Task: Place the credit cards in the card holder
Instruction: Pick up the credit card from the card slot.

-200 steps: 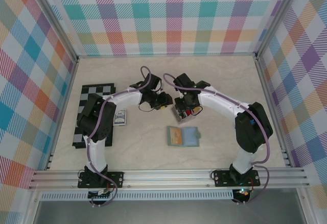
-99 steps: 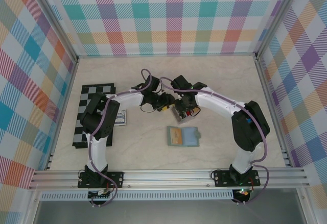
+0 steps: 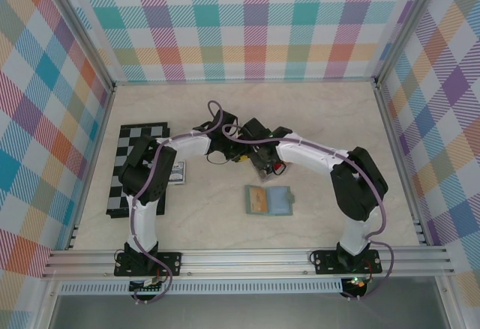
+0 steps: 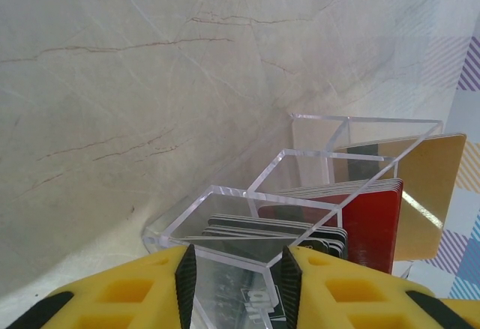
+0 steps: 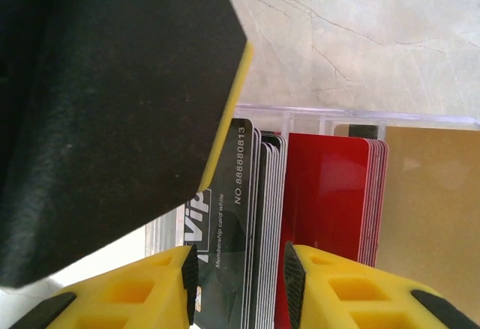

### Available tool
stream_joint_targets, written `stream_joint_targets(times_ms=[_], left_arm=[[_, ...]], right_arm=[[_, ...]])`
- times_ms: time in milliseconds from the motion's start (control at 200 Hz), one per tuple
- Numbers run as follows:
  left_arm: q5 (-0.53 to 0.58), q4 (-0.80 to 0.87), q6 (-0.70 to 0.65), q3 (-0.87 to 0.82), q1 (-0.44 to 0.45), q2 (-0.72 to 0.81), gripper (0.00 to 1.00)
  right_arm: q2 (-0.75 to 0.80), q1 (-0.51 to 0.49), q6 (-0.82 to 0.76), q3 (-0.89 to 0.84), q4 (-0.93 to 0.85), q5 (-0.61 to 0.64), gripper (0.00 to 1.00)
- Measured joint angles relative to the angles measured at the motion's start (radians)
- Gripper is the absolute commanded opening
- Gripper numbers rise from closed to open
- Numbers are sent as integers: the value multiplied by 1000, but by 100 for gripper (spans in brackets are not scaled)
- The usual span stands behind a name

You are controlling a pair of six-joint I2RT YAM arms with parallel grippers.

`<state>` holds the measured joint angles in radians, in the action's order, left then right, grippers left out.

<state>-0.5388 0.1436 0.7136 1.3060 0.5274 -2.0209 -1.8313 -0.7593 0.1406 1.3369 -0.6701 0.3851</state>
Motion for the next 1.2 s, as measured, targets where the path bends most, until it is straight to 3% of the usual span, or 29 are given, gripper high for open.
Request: stream_joint_targets(times_ms=[405, 515, 655, 905, 1205], left_arm=[[-14, 4, -30, 6, 0, -5, 31], [-14, 6, -45, 7, 0, -5, 30], [-14, 7, -52, 7, 0, -5, 30], [-16, 5, -52, 8, 0, -6, 30], [-23, 0, -51, 8, -1, -9, 29]], right_arm=[[-31, -28, -4, -3, 33, 148, 34], [-31, -28, -9, -3, 33, 169, 28], [-30, -28, -10, -3, 34, 140, 33], [18, -28, 16, -80, 83, 65, 35], [52, -27, 18, -182, 202, 89, 26]])
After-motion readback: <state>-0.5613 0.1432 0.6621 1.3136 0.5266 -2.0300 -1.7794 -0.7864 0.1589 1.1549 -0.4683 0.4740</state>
